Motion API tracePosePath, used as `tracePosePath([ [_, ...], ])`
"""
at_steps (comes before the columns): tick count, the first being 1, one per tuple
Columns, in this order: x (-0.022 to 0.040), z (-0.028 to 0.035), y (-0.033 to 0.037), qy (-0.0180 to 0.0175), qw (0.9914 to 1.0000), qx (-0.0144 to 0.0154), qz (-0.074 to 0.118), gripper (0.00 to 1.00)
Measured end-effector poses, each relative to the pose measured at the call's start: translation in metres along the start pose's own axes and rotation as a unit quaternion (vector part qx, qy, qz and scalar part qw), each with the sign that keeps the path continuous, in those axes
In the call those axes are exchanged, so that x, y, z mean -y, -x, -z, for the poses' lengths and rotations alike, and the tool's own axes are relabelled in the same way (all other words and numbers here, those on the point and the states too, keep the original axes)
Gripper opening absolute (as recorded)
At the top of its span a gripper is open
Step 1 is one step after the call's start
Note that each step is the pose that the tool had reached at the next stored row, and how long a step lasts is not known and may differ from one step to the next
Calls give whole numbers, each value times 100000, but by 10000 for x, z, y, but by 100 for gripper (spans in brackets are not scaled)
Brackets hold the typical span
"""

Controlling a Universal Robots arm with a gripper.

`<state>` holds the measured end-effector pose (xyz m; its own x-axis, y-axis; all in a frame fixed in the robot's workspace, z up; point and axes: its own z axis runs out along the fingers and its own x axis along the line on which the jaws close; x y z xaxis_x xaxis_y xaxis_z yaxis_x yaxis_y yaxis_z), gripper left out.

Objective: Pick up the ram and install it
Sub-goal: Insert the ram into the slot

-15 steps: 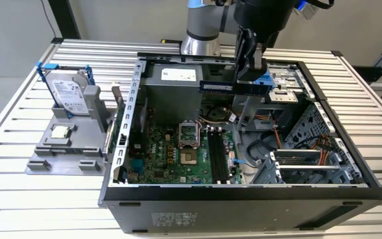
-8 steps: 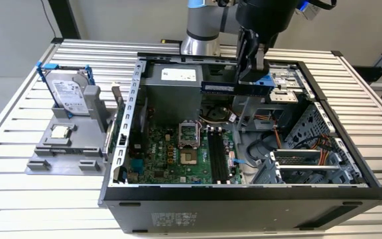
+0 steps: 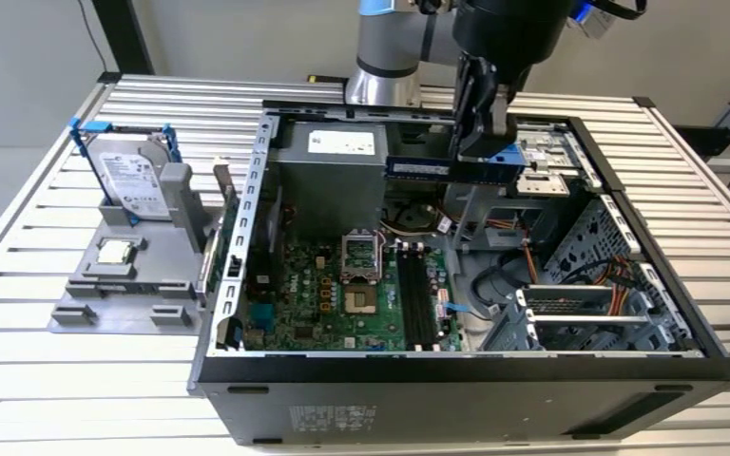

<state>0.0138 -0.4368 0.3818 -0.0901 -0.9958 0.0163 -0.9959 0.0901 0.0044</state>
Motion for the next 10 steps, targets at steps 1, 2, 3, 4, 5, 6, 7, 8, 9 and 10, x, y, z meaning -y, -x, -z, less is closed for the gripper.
tracePosePath([
  [1,1,0,0,1,100000,1,0,0],
  [2,1,0,-1,1,100000,2,1,0],
  [3,2,0,-1,2,100000,2,0,0],
  [4,3,0,-2,0,100000,2,2,0],
  [5,4,0,-2,0,100000,2,1,0],
  [6,3,0,-2,0,100000,2,0,0],
  [7,3,0,-2,1,100000,0,-15,0],
  [8,3,0,-2,5,100000,11,-194,0],
  [9,3,1,-2,19,99997,37,-748,0],
  [10,3,1,-2,30,99988,43,-1570,0],
])
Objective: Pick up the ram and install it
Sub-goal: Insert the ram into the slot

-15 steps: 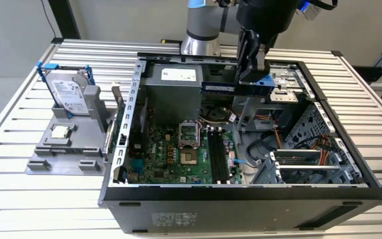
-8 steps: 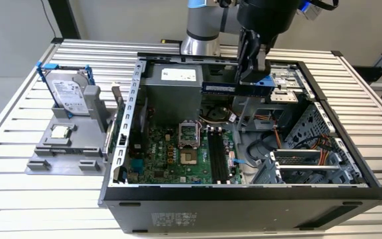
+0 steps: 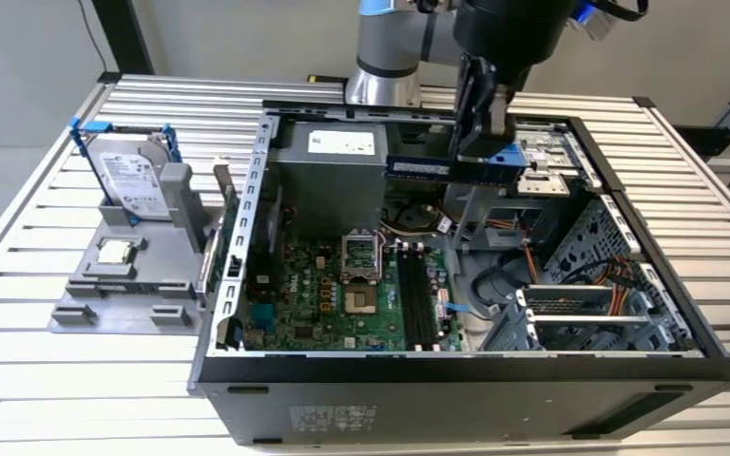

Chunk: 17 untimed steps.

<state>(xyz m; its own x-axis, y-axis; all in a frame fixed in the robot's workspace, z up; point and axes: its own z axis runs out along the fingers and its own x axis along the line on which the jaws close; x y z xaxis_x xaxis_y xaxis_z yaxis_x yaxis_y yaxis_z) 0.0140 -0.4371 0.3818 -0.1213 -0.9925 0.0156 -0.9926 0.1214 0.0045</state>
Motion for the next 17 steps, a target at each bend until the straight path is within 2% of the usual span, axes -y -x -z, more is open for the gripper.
tracePosePath([
  [4,0,-1,0,52,99941,28,-3424,0],
  [8,0,-1,0,104,99763,40,-6882,0],
  [12,0,-1,0,160,99472,56,-10261,0],
  [16,0,-1,0,209,99080,70,-13534,0],
  [17,0,-1,0,224,98958,74,-14399,0],
])
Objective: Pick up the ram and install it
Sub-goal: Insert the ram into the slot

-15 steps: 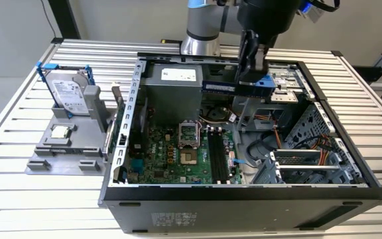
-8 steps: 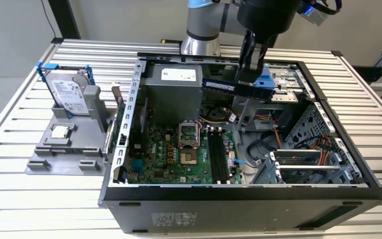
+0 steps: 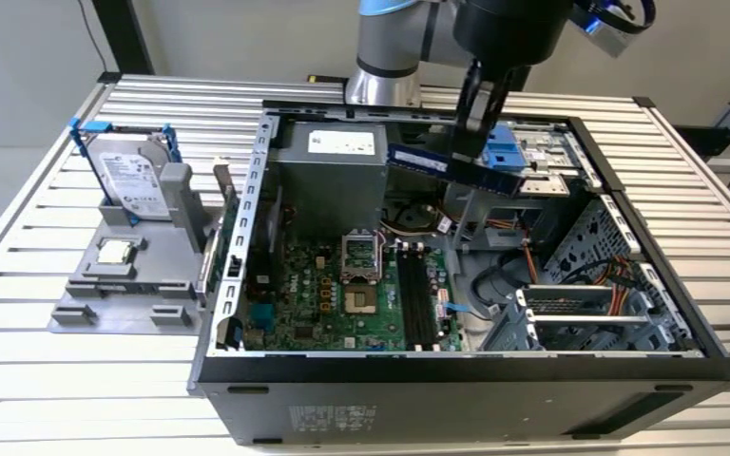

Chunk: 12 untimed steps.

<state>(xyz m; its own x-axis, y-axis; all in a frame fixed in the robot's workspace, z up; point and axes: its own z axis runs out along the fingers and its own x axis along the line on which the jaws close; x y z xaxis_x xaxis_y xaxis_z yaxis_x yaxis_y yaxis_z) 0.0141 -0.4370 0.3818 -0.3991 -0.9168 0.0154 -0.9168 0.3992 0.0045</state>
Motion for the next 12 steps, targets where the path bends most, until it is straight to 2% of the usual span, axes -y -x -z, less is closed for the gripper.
tracePosePath([
  [3,0,0,0,39,99967,11,-2559,0],
  [6,0,0,0,76,99876,23,-4983,0],
  [9,0,1,0,109,99740,32,-7199,0],
  [12,0,0,0,144,99557,43,-9403,0],
])
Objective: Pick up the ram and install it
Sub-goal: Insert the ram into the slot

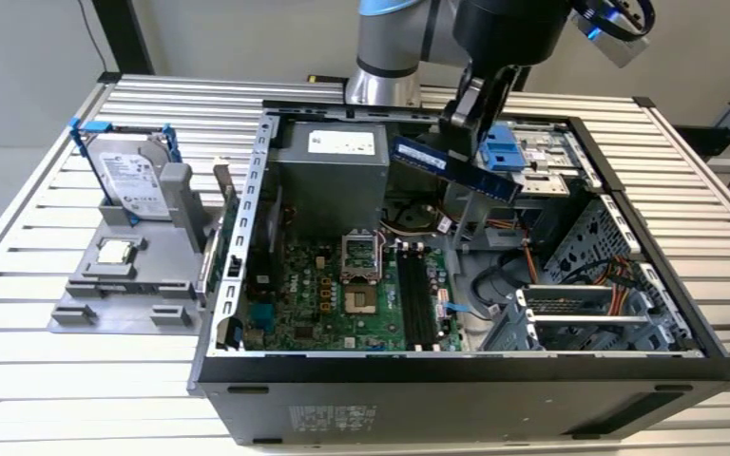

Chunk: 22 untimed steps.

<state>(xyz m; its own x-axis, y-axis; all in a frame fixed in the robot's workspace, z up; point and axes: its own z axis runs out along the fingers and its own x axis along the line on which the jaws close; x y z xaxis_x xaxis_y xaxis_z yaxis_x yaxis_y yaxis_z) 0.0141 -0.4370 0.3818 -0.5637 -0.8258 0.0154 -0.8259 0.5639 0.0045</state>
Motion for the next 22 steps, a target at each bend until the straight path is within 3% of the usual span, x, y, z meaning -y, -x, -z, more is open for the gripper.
tracePosePath([
  [5,0,0,0,56,99935,14,-3609,0],
  [10,0,0,0,110,99749,33,-7074,0],
  [16,0,0,0,177,99339,52,-11476,0],
  [22,0,0,0,244,98756,71,-15720,0],
])
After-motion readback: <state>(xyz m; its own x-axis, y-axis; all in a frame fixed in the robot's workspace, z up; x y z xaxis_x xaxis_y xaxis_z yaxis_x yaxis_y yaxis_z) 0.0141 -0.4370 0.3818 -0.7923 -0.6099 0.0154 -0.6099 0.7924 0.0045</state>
